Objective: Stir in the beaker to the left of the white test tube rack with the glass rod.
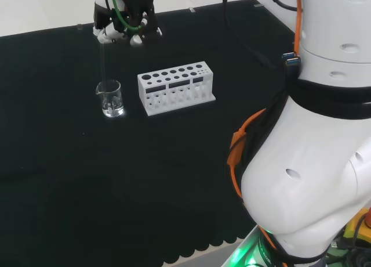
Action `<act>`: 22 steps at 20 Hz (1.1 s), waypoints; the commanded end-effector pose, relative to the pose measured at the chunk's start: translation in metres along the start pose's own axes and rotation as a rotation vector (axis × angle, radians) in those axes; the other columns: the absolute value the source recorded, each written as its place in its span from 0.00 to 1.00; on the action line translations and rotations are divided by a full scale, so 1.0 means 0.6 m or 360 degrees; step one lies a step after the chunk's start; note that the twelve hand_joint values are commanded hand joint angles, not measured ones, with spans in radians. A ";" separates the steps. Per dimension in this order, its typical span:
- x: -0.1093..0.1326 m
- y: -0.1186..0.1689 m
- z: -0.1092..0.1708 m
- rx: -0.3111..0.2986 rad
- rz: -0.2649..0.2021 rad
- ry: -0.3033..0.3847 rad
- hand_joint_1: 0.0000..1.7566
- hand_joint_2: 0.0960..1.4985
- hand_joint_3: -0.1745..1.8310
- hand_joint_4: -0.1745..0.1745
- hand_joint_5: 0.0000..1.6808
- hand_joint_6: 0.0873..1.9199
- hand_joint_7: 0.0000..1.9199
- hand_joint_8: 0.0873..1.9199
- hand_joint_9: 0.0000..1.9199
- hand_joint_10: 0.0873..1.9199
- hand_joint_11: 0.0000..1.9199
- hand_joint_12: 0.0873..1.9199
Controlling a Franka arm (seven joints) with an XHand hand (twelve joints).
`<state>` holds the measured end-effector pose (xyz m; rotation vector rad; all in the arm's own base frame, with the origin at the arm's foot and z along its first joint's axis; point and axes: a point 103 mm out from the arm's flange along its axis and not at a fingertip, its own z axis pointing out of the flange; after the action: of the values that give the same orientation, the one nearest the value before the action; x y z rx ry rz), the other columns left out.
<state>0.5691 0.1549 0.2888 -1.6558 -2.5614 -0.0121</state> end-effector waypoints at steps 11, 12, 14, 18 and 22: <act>-0.052 -0.054 -0.033 -0.0023 0.0084 -0.0031 0.75 0.67 0.00 0.02 0.86 0.00 0.76 0.17 0.90 0.17 0.86 0.16; -0.051 -0.059 -0.033 -0.0025 0.0086 -0.0028 0.75 0.67 0.00 0.02 0.86 0.00 0.76 0.17 0.90 0.17 0.86 0.16; -0.045 -0.066 -0.032 -0.0018 0.0076 -0.0035 0.75 0.67 0.00 0.02 0.86 0.00 0.76 0.17 0.90 0.17 0.86 0.16; -0.027 -0.067 -0.029 -0.0017 0.0045 -0.0033 0.75 0.67 0.00 0.02 0.86 0.00 0.76 0.17 0.90 0.17 0.86 0.16; -0.009 -0.055 -0.025 -0.0017 0.0014 -0.0016 0.75 0.67 0.00 0.02 0.86 0.00 0.76 0.17 0.90 0.17 0.86 0.16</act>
<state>0.5402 0.1234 0.3047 -1.7016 -2.5523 -0.0033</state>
